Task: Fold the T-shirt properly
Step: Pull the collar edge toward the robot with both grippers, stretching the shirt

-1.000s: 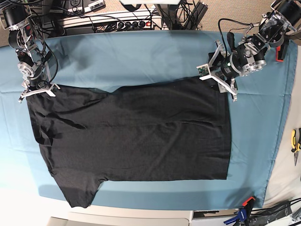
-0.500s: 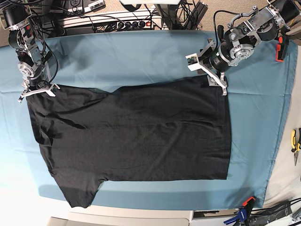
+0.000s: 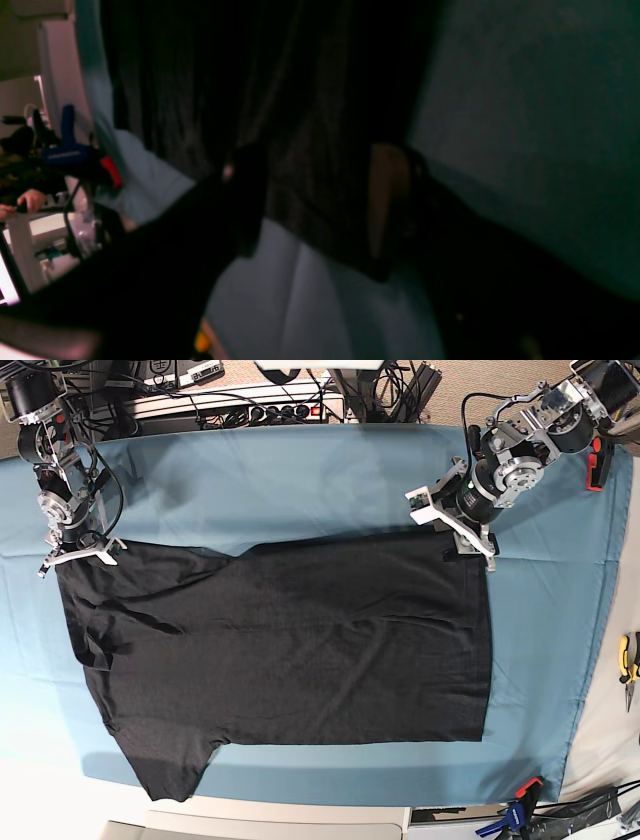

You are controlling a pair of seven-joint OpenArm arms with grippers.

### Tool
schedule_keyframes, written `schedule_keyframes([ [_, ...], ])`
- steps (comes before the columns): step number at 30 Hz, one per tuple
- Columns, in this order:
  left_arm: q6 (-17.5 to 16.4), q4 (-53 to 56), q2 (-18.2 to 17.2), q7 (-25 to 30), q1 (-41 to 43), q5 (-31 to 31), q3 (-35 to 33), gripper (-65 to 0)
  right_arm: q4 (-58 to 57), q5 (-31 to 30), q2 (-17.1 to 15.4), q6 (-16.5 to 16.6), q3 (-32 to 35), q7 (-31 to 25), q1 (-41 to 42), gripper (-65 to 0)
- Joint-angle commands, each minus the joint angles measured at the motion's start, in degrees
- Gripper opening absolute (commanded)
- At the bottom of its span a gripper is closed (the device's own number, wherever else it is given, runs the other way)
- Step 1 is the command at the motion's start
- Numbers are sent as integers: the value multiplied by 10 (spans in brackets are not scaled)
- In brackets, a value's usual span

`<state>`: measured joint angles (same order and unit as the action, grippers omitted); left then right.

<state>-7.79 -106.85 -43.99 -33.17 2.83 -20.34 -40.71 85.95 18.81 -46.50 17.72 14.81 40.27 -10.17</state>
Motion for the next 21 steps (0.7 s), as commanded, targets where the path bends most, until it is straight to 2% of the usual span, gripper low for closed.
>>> schedule_keyframes([
  [1, -10, 1, -10, -20, -1, 4, 2, -394, 5, 8, -16, -9, -6, 7, 7, -650],
  [3, -10, 1, -10, -20, -1, 4, 2, -482, 5, 8, -16, -9, -6, 11, 7, -650],
  [6, -10, 1, -10, -20, -1, 4, 2, -647, 5, 8, -16, -8, -6, 14, 7, -650],
  [21, -10, -3, -14, -20, -1, 10, 2, -650, 6, 27, -18, -8, -6, 10, 7, -650],
])
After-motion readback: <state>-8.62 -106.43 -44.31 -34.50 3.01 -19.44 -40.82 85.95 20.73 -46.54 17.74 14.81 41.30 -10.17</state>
